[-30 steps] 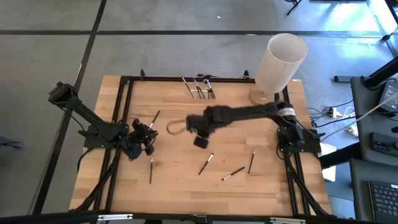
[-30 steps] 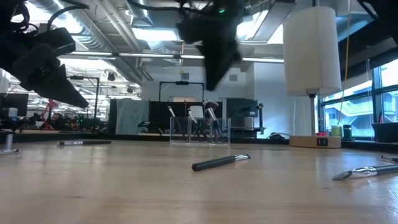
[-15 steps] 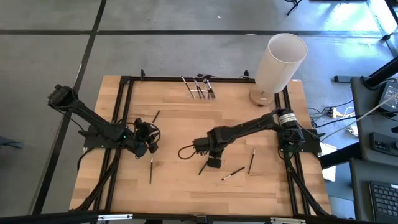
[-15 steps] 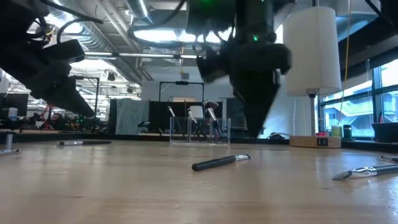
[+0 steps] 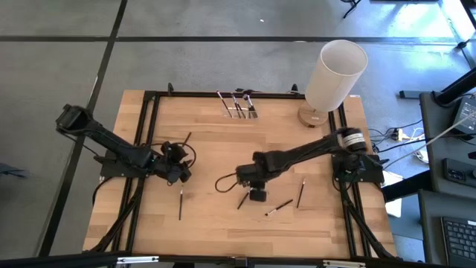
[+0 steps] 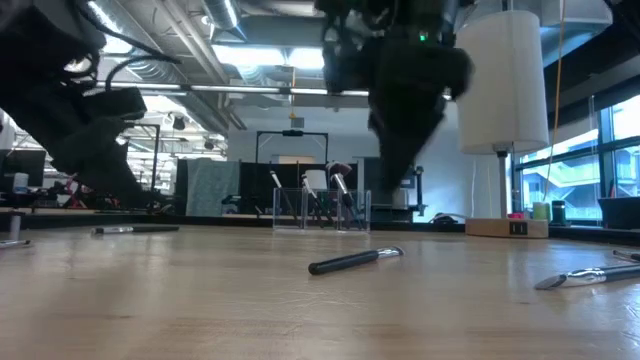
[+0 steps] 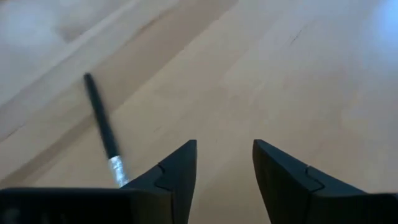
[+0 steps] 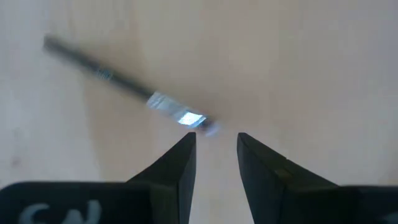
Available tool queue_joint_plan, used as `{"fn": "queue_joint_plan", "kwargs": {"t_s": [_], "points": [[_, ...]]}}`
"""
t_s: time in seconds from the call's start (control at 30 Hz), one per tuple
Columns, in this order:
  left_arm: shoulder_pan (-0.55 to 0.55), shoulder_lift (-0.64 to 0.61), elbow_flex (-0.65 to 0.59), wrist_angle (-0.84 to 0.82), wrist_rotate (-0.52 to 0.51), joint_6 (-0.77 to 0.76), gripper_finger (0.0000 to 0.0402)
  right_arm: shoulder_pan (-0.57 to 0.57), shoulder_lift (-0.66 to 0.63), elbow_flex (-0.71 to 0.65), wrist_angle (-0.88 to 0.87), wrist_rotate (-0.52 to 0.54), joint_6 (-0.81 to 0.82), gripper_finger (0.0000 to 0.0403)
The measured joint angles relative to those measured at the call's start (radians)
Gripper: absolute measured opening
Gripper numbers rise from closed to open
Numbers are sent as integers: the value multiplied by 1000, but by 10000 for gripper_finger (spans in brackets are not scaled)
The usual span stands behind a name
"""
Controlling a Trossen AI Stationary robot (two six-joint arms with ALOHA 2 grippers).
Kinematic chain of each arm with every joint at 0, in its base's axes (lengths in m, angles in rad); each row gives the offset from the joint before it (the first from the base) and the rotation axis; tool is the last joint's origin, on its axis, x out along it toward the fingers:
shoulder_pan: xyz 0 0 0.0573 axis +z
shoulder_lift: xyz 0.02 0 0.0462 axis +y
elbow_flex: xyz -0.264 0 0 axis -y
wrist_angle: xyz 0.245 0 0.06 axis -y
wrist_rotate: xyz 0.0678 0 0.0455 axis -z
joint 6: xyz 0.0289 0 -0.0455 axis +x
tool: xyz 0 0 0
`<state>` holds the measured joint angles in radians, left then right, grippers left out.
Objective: Put items in baskets/containers
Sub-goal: Put the black eyeshadow brush into the transparent organizer
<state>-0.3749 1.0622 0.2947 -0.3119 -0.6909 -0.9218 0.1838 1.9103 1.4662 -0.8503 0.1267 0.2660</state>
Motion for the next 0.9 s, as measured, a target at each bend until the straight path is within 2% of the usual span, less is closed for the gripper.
{"fn": "queue_joint_plan", "kwargs": {"t_s": [0.1,0.23,0.33,0.43,0.57,0.63,0.73,0.9], "points": [[54,0,0,-47,41,8,151,-52,-108,-111,155,18,-36,117],[154,0,0,-102,32,54,153,-173,-235,-336,456,-134,-29,117],[261,0,9,-108,39,135,152,-268,-284,-497,713,-222,26,117],[385,0,45,-102,109,237,152,-338,-291,-607,947,-220,85,117],[542,0,81,-102,252,333,152,-381,-291,-691,1229,-148,105,117],[603,0,87,-103,339,360,152,-396,-293,-696,1271,-168,101,117],[665,0,87,-128,444,378,152,-414,-312,-696,1264,-286,98,117],[699,0,87,-216,484,346,152,-399,-324,-695,1230,-397,93,117]]}}
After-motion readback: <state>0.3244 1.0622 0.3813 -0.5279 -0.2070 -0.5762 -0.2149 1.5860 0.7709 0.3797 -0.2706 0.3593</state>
